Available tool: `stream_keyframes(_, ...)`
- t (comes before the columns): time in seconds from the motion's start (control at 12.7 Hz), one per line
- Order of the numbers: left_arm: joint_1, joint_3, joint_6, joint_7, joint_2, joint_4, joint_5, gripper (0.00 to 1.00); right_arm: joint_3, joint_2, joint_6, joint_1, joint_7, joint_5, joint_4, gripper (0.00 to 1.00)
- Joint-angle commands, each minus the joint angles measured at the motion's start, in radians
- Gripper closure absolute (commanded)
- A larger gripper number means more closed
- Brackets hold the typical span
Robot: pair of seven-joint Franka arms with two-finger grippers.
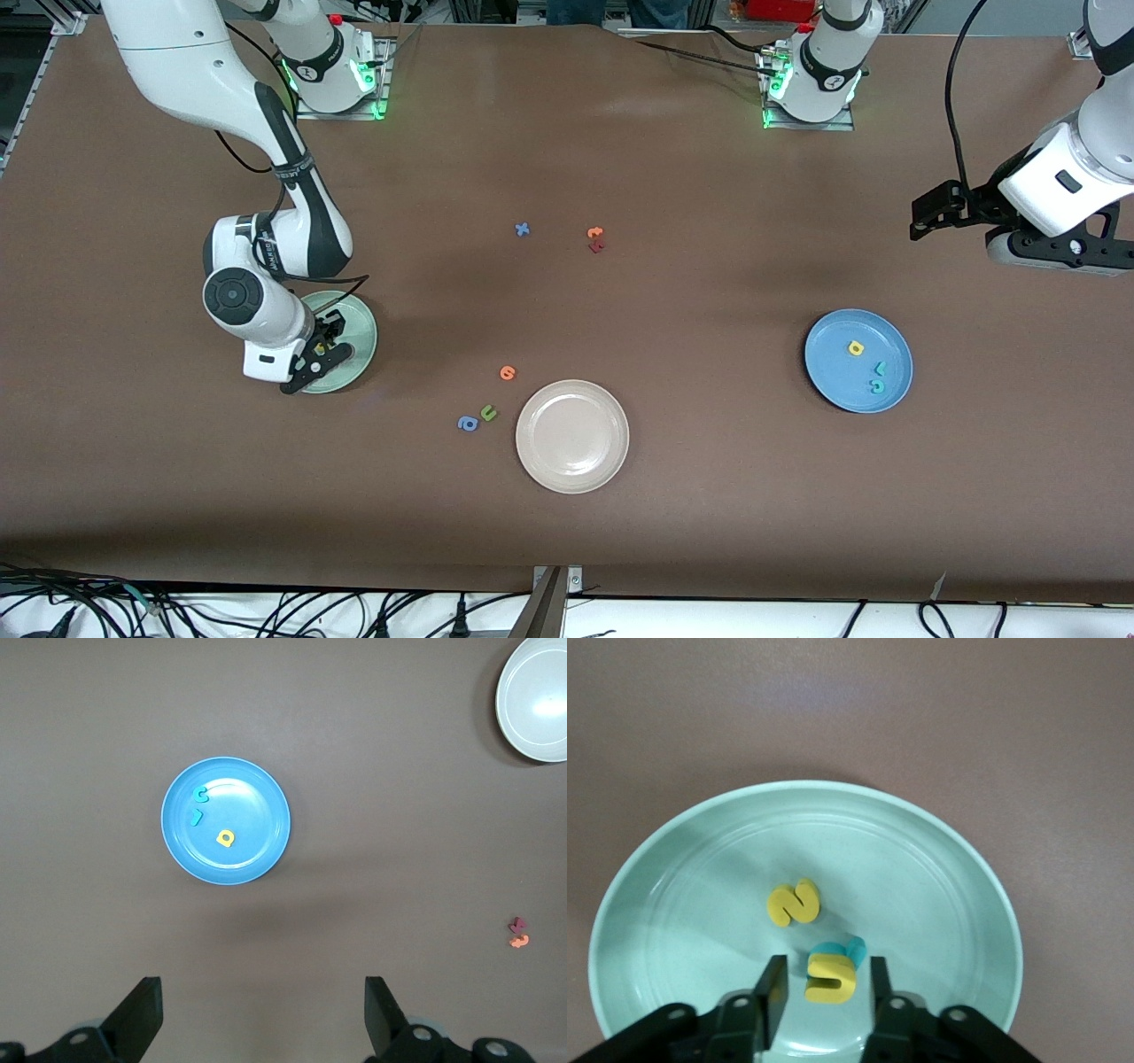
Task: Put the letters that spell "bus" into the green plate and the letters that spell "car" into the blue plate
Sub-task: 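Carry the yellow u to the green plate and release it with the right gripper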
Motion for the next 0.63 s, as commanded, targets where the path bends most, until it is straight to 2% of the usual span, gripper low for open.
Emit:
stream_keyframes(0.0,-0.003,-0.001,-0.013,-0.006,-0.001,0.005,0.027,0.0,-0.003,-0.06,-0.034,0.005,-0.01,0.019,-0.012,0.29)
stream_keyframes(0.24,-0.003,-0.001,-0.013,-0.005,-0.001,0.005,0.027,0.0,-0.005,-0.147,-0.214,0.006,0.019,0.08,0.071,0.28)
stream_keyframes(0.39,-0.003,-0.001,-0.015,-0.005,-0.001,0.005,0.027,0.0,-0.005,-0.196,-0.35,0.006,0.077,0.08,0.163,0.0)
stream_keyframes(0.55,-0.001,-0.001,-0.015,0.0,-0.001,0.005,0.027,0.0,-0.008,-0.223,-0.437,0.006,0.102,0.078,0.258,0.0)
